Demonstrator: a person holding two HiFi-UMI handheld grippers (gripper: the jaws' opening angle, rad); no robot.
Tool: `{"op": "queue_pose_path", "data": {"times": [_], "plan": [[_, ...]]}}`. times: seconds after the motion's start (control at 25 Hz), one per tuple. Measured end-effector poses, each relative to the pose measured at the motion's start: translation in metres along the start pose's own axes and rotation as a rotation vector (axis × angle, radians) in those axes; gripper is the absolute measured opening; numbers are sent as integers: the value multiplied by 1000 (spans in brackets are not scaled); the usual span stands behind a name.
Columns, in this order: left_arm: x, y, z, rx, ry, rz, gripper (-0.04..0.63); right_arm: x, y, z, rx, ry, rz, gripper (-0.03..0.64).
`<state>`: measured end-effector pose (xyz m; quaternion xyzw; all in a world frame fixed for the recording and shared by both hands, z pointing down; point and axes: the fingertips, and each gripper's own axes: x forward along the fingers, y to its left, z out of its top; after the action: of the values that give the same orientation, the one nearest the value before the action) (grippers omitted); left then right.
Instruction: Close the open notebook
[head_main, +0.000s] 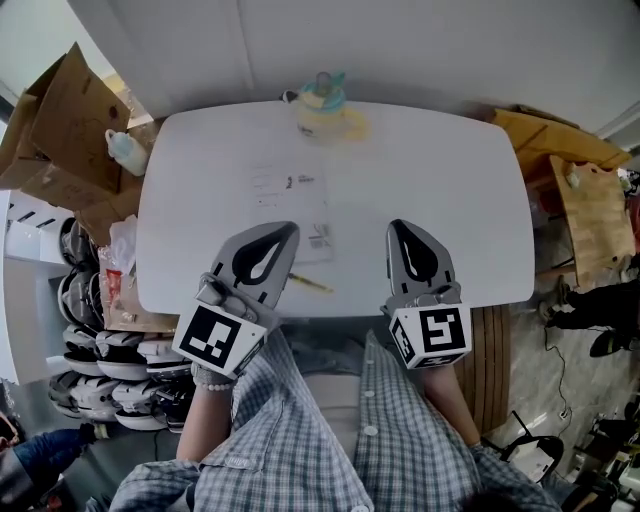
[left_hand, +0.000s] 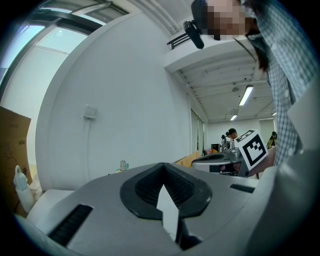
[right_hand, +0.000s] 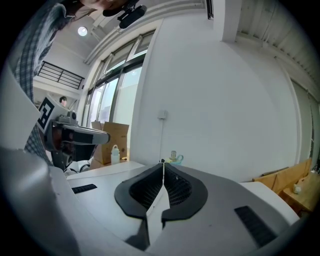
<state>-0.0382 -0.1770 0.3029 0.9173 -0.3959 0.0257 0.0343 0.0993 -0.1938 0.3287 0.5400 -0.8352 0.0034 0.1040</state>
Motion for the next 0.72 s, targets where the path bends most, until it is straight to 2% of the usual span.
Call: {"op": "queue_pose_path", "data": {"times": [0.72], "plan": [[-1, 4, -3, -13, 9, 6, 8, 6, 9, -7, 12, 26, 37, 24]]}}
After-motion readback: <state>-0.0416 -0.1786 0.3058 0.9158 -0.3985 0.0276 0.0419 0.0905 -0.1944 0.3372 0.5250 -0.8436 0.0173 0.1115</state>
